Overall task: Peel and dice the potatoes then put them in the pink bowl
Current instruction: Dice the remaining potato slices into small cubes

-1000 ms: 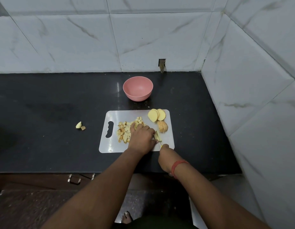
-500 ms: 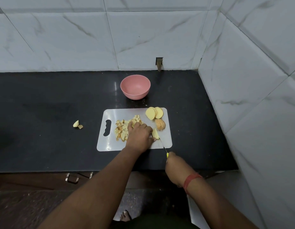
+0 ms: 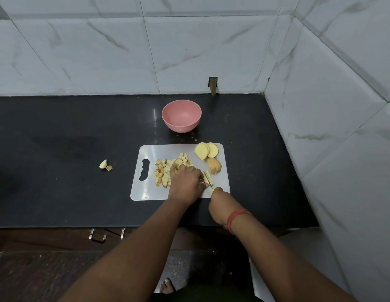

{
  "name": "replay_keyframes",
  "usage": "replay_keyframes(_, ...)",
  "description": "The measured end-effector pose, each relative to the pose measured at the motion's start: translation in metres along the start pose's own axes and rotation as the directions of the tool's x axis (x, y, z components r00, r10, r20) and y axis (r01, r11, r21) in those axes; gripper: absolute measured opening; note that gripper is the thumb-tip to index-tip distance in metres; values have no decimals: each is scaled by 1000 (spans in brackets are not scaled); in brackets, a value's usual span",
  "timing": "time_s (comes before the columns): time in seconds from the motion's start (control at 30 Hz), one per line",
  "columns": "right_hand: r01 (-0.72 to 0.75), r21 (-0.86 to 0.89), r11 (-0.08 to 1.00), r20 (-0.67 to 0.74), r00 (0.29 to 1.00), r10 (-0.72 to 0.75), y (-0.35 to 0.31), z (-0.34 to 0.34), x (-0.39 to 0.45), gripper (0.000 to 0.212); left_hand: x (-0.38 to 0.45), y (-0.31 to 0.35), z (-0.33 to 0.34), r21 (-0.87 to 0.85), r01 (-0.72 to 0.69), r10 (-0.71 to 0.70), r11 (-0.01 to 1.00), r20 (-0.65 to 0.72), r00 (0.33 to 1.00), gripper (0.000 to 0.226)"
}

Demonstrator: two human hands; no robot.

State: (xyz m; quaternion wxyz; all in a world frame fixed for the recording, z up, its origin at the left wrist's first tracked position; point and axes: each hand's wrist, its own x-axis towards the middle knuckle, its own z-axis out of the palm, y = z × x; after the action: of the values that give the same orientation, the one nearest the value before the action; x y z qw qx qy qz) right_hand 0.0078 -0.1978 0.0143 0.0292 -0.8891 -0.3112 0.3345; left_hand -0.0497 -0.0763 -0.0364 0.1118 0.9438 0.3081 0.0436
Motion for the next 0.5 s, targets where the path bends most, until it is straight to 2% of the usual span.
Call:
replay_keyframes(0.07,31,8,999,11,999,-31,1,0,1,30,0,0,1,-3,-1,1,1000,-5,1000,27)
replay_keyframes(0.13,75,25,997,-2,997,-75,0,-2,-1,16,1,-1,1,1,-8,8,1000,-10,1000,27)
replay_keyframes(0.27,22,-37,999,18,1000,-22,0,3,0,25,2,-1,1,7,-18,18,1000,-3,1000,27)
replay_keyframes(0.37,120,-99,988,13,993,-119,2,0,4,15,3,-1,1,11,-17,17,1000,-2,1000,28)
replay_keyframes(0.43,99,-139,985,35,995,-95,3,-2,-1,11,3,-1,0,17,-15,15,1000,4,1000,28)
replay_keyframes(0.47,64,-118,991,0,998,-65,2,-2,-6,7,3,0,-1,21,-16,16,1000,8,1000,28)
replay_keyframes(0.5,124,-260,958,61,992,-112,2,-1,-9,10,3,0,-1,24,-18,17,1000,10,1000,28)
